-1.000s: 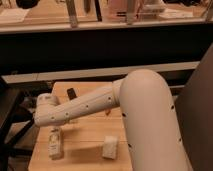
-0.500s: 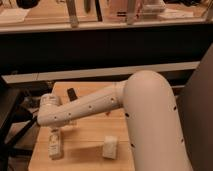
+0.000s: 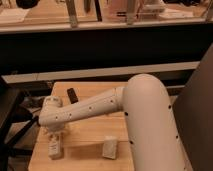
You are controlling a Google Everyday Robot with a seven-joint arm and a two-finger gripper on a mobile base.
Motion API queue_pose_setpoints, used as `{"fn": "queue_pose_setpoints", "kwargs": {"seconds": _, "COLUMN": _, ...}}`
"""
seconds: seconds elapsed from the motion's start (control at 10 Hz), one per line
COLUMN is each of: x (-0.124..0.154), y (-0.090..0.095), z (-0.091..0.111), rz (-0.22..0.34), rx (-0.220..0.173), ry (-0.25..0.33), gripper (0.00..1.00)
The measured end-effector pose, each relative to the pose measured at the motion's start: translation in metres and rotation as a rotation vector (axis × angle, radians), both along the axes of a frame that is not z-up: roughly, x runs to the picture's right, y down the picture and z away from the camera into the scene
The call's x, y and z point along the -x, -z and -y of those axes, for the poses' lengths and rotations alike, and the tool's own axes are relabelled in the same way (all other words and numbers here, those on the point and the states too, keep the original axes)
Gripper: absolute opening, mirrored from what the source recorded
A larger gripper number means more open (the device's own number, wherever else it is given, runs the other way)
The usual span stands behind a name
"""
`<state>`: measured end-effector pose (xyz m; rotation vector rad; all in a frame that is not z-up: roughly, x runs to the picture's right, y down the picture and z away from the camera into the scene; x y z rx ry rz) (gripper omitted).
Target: Place the bottle in the ceramic bowl
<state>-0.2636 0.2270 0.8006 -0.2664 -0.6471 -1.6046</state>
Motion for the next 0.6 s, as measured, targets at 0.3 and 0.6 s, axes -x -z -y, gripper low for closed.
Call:
{"fn": "queue_pose_setpoints", "kwargs": {"seconds": 0.3, "x": 0.0034, "y": -0.0084, "z": -0.0171, "rz": 0.012, "rx": 0.062, "ry": 0.015, "gripper": 0.8}}
{"fn": "queue_pose_setpoints", "kwargs": {"seconds": 0.6, "x": 0.0035, "y": -0.0034, "z": -0.012, "rz": 0.009, "rx": 0.033, "ry": 0.012, "gripper": 0.69}}
